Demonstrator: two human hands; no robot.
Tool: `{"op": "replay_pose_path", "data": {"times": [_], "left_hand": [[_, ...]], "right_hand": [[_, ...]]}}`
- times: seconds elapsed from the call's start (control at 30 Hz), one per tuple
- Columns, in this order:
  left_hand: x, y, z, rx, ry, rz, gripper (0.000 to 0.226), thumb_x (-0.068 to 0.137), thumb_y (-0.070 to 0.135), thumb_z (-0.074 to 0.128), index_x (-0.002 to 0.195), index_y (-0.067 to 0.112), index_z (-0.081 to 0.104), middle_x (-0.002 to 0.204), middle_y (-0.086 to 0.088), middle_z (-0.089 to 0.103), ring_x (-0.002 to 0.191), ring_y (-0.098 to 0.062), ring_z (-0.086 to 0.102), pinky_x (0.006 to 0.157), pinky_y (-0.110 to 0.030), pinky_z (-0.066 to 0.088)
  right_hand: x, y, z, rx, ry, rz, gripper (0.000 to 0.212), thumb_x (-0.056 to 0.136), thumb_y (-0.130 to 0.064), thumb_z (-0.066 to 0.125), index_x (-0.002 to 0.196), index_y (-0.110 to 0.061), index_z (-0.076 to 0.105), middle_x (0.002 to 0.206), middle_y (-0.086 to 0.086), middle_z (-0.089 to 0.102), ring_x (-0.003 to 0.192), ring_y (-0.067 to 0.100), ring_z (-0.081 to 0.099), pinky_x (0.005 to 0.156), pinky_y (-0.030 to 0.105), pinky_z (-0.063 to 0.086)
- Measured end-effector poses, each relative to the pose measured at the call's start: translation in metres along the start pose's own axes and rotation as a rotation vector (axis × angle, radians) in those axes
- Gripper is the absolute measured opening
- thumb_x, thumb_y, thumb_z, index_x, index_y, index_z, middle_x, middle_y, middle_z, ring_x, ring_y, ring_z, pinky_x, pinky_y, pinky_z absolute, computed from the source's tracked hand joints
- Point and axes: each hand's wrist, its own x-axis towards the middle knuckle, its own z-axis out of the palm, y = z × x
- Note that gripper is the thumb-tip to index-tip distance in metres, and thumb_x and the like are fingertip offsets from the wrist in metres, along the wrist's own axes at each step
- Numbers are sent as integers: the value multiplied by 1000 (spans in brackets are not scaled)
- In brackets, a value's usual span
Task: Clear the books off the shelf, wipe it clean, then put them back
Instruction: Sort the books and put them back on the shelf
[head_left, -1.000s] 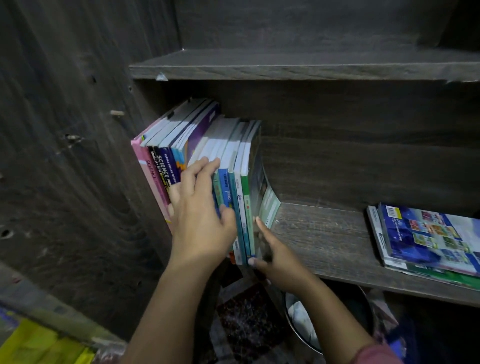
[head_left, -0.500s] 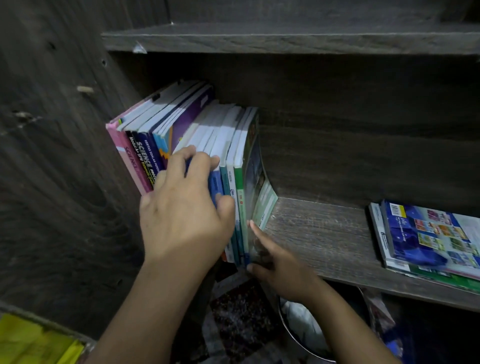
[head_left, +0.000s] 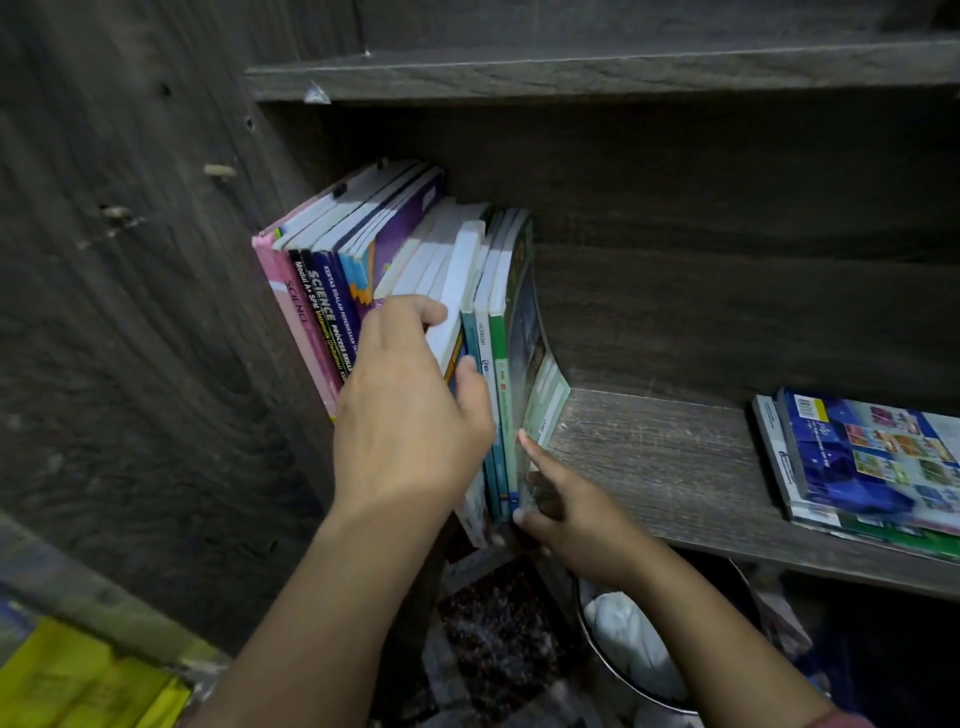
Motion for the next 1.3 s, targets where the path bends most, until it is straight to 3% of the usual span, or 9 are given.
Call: {"op": "replay_pose_path", "data": {"times": [0.1, 0.27, 0.4, 0.5, 0.67, 0.77, 0.87, 1.13, 1.3], "left_hand": [[-1, 3, -10, 125, -117, -6, 39, 94, 28, 54, 123, 34, 29, 100, 8, 50, 86, -16, 47, 77, -33, 35], [-9, 13, -26, 241, -291, -75, 50, 86, 25, 61, 108, 31, 16, 82, 0, 54, 73, -23, 55, 63, -35, 38], [-10, 12, -18, 275, -364, -87, 91, 88, 18, 59, 143, 40, -11, 83, -5, 58, 79, -29, 59, 68, -36, 40], [-12, 6, -25, 320, -453, -70, 98, 92, 20, 54, 143, 45, -27, 78, 0, 53, 78, -27, 56, 68, -36, 39], [-28, 6, -59, 401, -542, -30, 92, 94, 23, 52, 146, 49, -19, 88, 0, 46, 81, -23, 48, 72, -32, 38], [-30, 14, -87, 527, -587, 33, 86, 95, 25, 52, 149, 45, -12, 125, -6, 54, 102, -26, 54, 80, -31, 41], [-31, 20, -116, 662, -625, 65, 81, 95, 28, 51, 151, 43, -5, 145, -5, 44, 125, -26, 47, 95, -30, 41], [-34, 36, -147, 680, -643, 79, 74, 97, 33, 47, 150, 48, -2, 151, -2, 37, 130, -23, 43, 90, -25, 37], [-15, 52, -129, 707, -651, 110, 71, 99, 29, 46, 150, 48, 1, 139, -3, 49, 109, -20, 52, 83, -27, 39]], "right_hand": [[-2, -3, 2, -50, 18, 8, 84, 93, -30, 62, 140, -66, 3, 108, -14, 51, 90, 4, 51, 85, 22, 44], [-3, -12, 1, -142, 106, -13, 77, 93, -28, 61, 150, -50, 12, 147, -13, 42, 124, 6, 50, 91, 17, 39], [2, -35, -2, -14, 265, -185, 70, 94, -22, 57, 149, -47, 21, 146, -8, 46, 124, 8, 52, 104, 36, 46], [-1, -72, -15, 44, 327, -368, 69, 92, -24, 48, 148, -50, 17, 154, -11, 32, 137, 5, 36, 111, 44, 38], [-4, -127, -37, 20, 330, -434, 60, 98, -16, 40, 151, -39, 22, 159, -8, 20, 144, 3, 19, 119, 32, 20], [11, -148, -34, -61, 323, -334, 47, 101, -22, 37, 146, -31, 38, 159, 3, 22, 148, 11, 11, 115, 27, 16], [18, -163, -22, -121, 384, -318, 35, 99, -34, 45, 133, -26, 49, 142, 6, 43, 132, 23, 41, 102, 34, 37], [2, -157, -23, -74, 546, -247, 30, 93, -17, 52, 122, -21, 45, 128, 8, 52, 108, 28, 54, 79, 34, 41], [-20, -127, -36, 66, 733, -158, 44, 88, -6, 57, 123, -29, 42, 129, 5, 50, 93, 20, 54, 76, 38, 51]]}}
